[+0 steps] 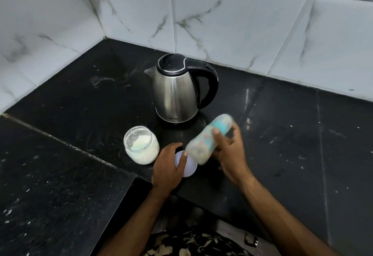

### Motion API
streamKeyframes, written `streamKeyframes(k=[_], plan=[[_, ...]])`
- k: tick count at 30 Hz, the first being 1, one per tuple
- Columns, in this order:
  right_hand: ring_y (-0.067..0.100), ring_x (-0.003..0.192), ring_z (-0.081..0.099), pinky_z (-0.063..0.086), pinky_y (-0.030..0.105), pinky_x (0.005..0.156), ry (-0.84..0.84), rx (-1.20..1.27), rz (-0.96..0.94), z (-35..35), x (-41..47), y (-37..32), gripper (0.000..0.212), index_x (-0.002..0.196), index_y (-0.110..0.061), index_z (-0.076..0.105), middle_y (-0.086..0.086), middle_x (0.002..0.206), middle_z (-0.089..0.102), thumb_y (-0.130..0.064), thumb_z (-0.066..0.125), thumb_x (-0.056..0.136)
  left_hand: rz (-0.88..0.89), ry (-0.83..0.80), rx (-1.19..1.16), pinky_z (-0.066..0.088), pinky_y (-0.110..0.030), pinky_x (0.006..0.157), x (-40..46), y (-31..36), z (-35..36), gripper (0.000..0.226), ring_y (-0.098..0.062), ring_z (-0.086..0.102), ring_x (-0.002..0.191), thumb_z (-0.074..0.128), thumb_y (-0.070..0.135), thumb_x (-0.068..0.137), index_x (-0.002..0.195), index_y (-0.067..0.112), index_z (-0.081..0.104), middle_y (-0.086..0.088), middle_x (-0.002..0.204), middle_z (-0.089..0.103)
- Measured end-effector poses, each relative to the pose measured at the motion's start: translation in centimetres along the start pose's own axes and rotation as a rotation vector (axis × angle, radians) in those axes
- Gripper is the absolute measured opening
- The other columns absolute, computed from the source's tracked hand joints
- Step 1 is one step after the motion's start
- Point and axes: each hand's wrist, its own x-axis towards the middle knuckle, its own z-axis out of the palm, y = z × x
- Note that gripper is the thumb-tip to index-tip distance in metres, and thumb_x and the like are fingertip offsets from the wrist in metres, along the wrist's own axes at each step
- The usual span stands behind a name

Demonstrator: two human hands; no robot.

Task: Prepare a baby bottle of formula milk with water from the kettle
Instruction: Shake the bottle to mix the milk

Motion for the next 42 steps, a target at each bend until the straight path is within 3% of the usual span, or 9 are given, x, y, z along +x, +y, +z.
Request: streamKeyframes(k=[3,8,14,18,21,26,32,38,42], plan=[[0.026,0.096,0.071,0.059,0.038,0.068,-0.128,-0.192,-0.013,-0.1,-0.5,0.4,0.061,0.13,-0.033,0.046,0.01,0.112,0.068,-0.021,0.078,0.079,0.002,-0.012,-0.017,0.042,-0.024,0.094,0.0,-0.2,0.0,0.053,-0.013,0.059,0.112,0.047,0.049,0.085,0.124,0.017,0.062,0.004,0.123,0.064],[0.018,0.093,0.07,0.06,0.037,0.067,0.161,0.196,-0.071,-0.4,1.8,-1.6,0.059,0.135,-0.02,0.041,-0.01,0.091,0.074,-0.025,0.067,0.083,-0.021,0.028,-0.01,0.049,-0.033,0.097,-0.1,0.2,0.2,0.045,-0.009,0.058,0.112,0.046,0.051,0.093,0.121,0.02,0.063,0.009,0.121,0.065],[0.026,0.101,0.069,0.059,0.036,0.071,-0.233,-0.248,-0.035,0.4,-0.7,1.0,0.067,0.128,-0.037,0.047,0.01,0.119,0.063,-0.031,0.081,0.07,0.081,-0.014,-0.025,0.05,-0.039,0.092,-0.2,0.5,-0.4,0.051,-0.021,0.062,0.107,0.056,0.047,0.077,0.117,0.017,0.064,-0.008,0.119,0.067],[0.024,0.094,0.071,0.06,0.044,0.071,0.037,0.003,-0.075,-0.1,1.4,-1.1,0.06,0.135,-0.024,0.044,-0.001,0.101,0.072,-0.02,0.075,0.083,-0.017,0.022,-0.029,0.05,-0.037,0.096,-0.2,0.3,-0.1,0.047,-0.012,0.059,0.112,0.047,0.051,0.091,0.122,0.02,0.062,0.006,0.122,0.065],[0.017,0.089,0.072,0.06,0.038,0.067,0.138,0.128,-0.074,-0.2,2.0,-1.4,0.054,0.138,-0.019,0.038,-0.006,0.094,0.073,-0.016,0.064,0.092,-0.029,0.017,-0.012,0.047,-0.03,0.097,-0.2,0.3,-0.1,0.047,-0.011,0.059,0.113,0.045,0.053,0.092,0.122,0.02,0.062,0.008,0.121,0.065],[0.025,0.098,0.07,0.059,0.033,0.069,-0.249,-0.263,-0.012,0.0,-0.9,1.3,0.067,0.13,-0.036,0.046,0.011,0.117,0.065,-0.025,0.082,0.074,-0.013,-0.051,-0.039,0.049,-0.039,0.097,0.0,0.7,-0.6,0.062,-0.02,0.06,0.115,0.048,0.053,0.079,0.123,0.012,0.063,-0.005,0.125,0.065],[0.021,0.095,0.069,0.06,0.042,0.069,0.197,0.191,-0.07,-0.3,2.3,-1.4,0.054,0.138,-0.02,0.04,0.001,0.105,0.067,-0.018,0.065,0.09,-0.054,0.008,-0.013,0.046,-0.027,0.096,-0.3,0.6,-0.1,0.047,-0.011,0.059,0.112,0.045,0.053,0.092,0.121,0.02,0.062,0.008,0.121,0.065],[0.028,0.102,0.069,0.06,0.04,0.074,-0.188,-0.194,0.008,0.4,-1.0,1.7,0.068,0.134,-0.028,0.043,0.013,0.12,0.064,-0.017,0.079,0.078,-0.033,-0.085,-0.014,0.045,-0.032,0.096,0.0,0.9,-0.7,0.052,-0.017,0.058,0.115,0.064,0.039,0.081,0.125,0.013,0.062,-0.001,0.126,0.063],[0.027,0.096,0.07,0.06,0.045,0.074,0.069,0.033,-0.059,-0.1,1.0,-0.4,0.061,0.135,-0.024,0.043,0.004,0.105,0.072,-0.019,0.074,0.083,-0.036,-0.004,-0.006,0.044,-0.026,0.095,-0.2,0.6,-0.3,0.049,-0.012,0.059,0.112,0.046,0.051,0.09,0.122,0.018,0.062,0.006,0.122,0.065]])
